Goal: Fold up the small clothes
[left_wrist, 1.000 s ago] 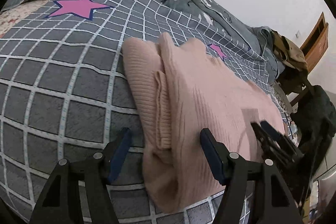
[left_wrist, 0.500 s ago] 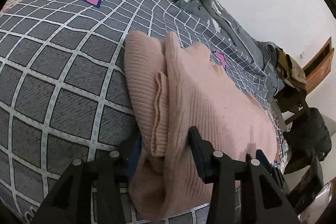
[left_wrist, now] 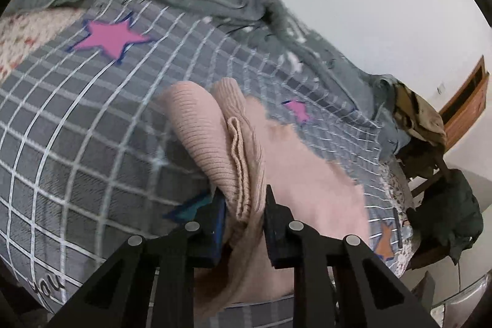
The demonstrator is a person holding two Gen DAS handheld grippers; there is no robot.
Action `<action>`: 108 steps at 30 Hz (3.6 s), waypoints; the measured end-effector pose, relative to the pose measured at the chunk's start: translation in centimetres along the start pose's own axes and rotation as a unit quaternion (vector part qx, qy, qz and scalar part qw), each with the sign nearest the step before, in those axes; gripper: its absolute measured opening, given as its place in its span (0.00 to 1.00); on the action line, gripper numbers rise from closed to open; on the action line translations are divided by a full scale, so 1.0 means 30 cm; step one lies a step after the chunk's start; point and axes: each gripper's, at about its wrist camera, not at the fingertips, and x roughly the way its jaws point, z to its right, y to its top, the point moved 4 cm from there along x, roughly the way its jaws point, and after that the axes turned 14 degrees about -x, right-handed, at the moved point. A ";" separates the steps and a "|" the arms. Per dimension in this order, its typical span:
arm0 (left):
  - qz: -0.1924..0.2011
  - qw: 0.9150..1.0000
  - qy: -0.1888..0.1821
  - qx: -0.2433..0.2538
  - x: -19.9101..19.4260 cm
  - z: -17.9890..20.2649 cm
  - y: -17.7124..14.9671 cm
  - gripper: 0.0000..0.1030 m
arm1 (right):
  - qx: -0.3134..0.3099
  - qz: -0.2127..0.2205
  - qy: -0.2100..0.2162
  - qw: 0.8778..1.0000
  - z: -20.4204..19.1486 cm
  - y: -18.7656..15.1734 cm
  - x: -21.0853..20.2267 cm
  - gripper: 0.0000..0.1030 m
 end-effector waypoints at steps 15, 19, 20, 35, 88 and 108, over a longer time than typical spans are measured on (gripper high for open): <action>-0.085 0.988 -0.011 0.131 0.288 0.637 -0.367 0.21 | 0.093 0.019 -0.072 0.993 0.533 -0.189 -0.297 0.47; -0.143 0.978 0.002 0.153 0.398 0.651 -0.456 0.26 | 0.102 0.010 -0.084 0.991 0.594 -0.234 -0.332 0.47; -0.137 0.981 -0.009 0.139 0.390 0.644 -0.444 0.28 | 0.102 0.008 -0.086 0.991 0.600 -0.241 -0.339 0.47; -0.007 0.995 0.058 0.085 0.193 0.334 -0.151 0.62 | 0.112 0.082 0.081 0.987 0.433 0.064 -0.241 0.59; -0.129 0.982 -0.050 0.125 0.521 0.312 -0.062 0.27 | 0.212 -0.069 0.129 0.966 0.598 0.074 0.259 0.34; -0.037 0.994 0.024 0.098 0.380 0.101 0.375 0.11 | 0.224 0.037 0.244 0.943 0.357 0.472 0.447 0.30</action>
